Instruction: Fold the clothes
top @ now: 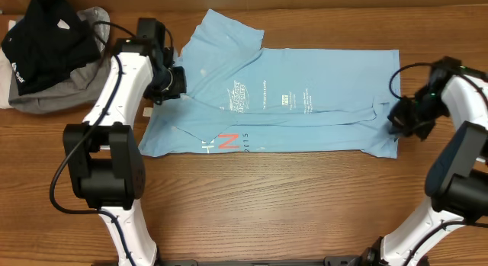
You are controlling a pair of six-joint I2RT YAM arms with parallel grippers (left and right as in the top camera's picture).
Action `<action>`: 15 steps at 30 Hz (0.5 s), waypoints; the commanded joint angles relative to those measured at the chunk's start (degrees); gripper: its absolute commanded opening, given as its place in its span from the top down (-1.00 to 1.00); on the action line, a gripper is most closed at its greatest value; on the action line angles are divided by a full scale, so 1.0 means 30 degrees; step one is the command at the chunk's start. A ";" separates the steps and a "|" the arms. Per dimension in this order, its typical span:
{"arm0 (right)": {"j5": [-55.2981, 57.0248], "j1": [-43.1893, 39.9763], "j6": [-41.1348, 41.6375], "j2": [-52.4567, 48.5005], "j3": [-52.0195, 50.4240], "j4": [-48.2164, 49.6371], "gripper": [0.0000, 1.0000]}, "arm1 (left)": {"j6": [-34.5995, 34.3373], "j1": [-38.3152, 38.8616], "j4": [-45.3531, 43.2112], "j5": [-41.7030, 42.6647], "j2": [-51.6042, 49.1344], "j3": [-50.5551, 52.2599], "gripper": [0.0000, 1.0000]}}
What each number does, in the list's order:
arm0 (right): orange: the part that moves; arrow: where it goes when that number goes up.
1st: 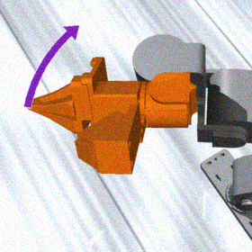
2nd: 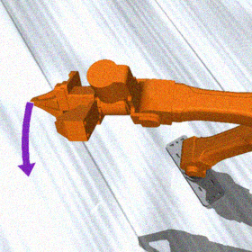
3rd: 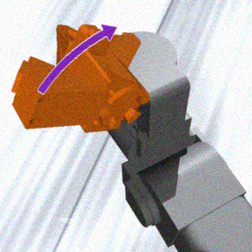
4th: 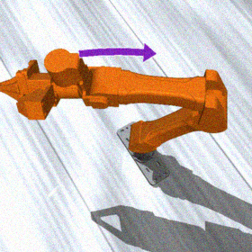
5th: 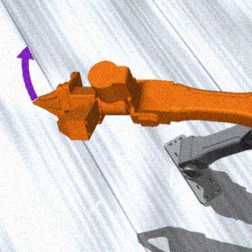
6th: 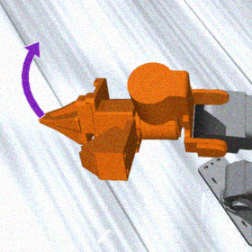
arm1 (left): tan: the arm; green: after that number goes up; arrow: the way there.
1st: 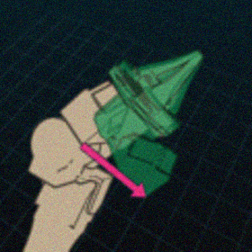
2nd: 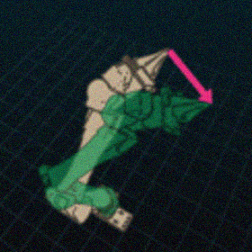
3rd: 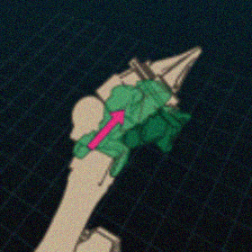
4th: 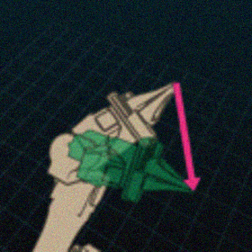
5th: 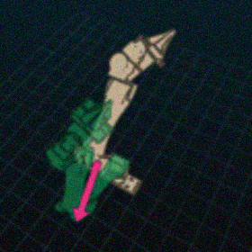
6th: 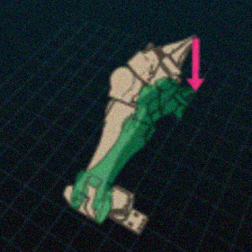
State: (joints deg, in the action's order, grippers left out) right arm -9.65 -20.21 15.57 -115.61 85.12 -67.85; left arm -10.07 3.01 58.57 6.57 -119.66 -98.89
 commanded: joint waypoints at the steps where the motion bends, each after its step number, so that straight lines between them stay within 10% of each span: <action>1: 0.0117 0.0714 -0.0488 0.0495 -0.1253 0.1093 0.92 | 0.0430 0.0117 -0.0022 -0.0255 -0.0204 -0.0401 0.75; 15: 0.4590 -0.0430 0.3075 0.0459 -0.2994 0.1945 0.92 | 0.0437 0.0138 -0.0197 -0.0233 -0.0204 -0.0401 0.80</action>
State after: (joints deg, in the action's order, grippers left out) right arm -2.85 -20.14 20.36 -115.35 76.86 -61.10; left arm -10.07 3.40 58.52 6.55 -119.70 -98.89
